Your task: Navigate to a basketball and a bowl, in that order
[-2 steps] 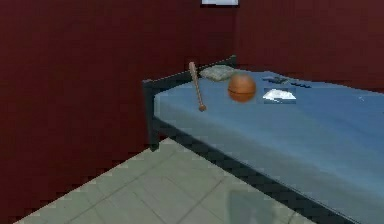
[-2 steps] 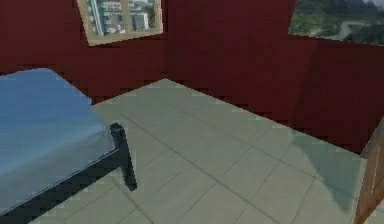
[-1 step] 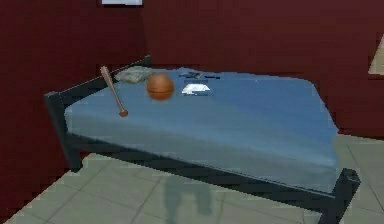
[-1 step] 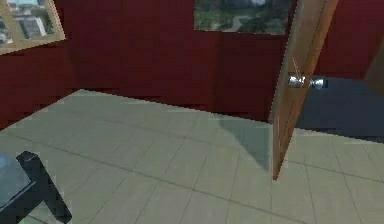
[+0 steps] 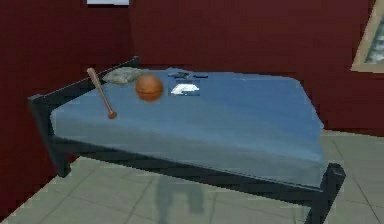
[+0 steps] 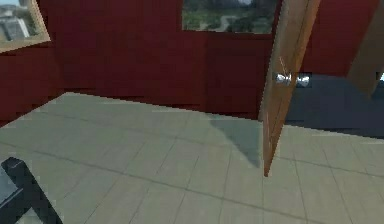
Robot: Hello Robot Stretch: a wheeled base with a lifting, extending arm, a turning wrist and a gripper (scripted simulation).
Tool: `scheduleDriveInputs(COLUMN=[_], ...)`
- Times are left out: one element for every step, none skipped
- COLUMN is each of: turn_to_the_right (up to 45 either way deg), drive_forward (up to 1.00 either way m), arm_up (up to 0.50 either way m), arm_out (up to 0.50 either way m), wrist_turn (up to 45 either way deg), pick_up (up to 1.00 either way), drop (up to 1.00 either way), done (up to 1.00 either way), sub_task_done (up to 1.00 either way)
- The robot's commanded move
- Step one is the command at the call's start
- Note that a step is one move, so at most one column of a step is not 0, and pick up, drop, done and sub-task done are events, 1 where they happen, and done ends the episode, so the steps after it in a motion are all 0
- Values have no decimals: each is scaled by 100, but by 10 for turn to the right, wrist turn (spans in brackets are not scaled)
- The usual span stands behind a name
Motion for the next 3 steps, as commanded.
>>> scheduleDriveInputs(turn_to_the_right=[0, -150, 0], drive_forward=[50, 0, 0], arm_up=[0, 0, 0], arm_out=[0, 0, 0], wrist_turn=[0, 0, 0], pick_up=[0, 0, 0], drop=[0, 0, 0], done=[0, 0, 0], sub_task_done=[0, 0, 100])
